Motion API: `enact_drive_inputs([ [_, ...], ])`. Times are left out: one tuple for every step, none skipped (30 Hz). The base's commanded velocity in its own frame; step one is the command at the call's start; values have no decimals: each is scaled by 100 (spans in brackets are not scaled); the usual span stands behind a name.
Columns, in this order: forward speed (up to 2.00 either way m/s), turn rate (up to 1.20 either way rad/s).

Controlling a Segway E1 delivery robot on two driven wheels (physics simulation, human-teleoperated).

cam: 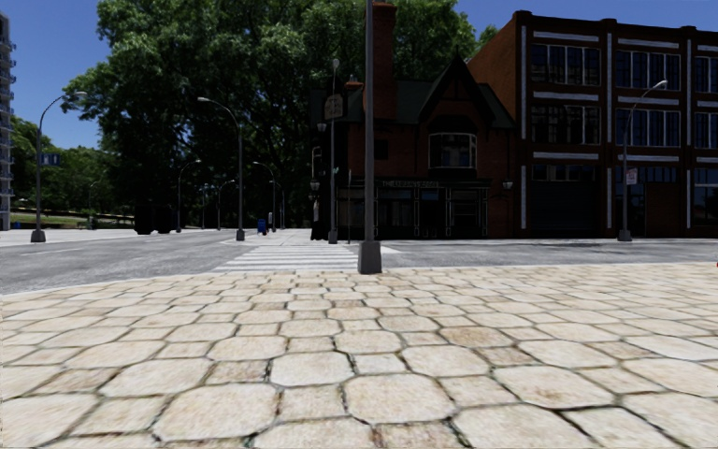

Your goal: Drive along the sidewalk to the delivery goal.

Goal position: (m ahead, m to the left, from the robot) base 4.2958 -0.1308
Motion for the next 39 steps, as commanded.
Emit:
enact_drive_inputs([
  [179, 0],
  [179, 0],
  [179, 0],
  [179, 0],
  [179, 0],
  [179, 0],
  [179, 0],
  [179, 0],
  [179, 0],
  [184, 0],
  [200, 0],
  [200, 0],
  [200, 0],
  [200, 0],
  [200, 0],
  [200, 0],
  [200, 0],
  [200, 0],
  [200, 0],
  [200, 0],
  [200, 0],
  [200, 0],
  [200, 0],
  [200, 0],
  [200, 0],
  [200, 0],
  [200, 0],
  [200, 0],
  [200, 0],
  [200, 0],
  [200, 0],
  [200, 0],
  [200, 0],
  [200, 0],
  [200, 0],
  [200, 0],
  [200, 0],
  [200, 0],
  [200, 0],
])
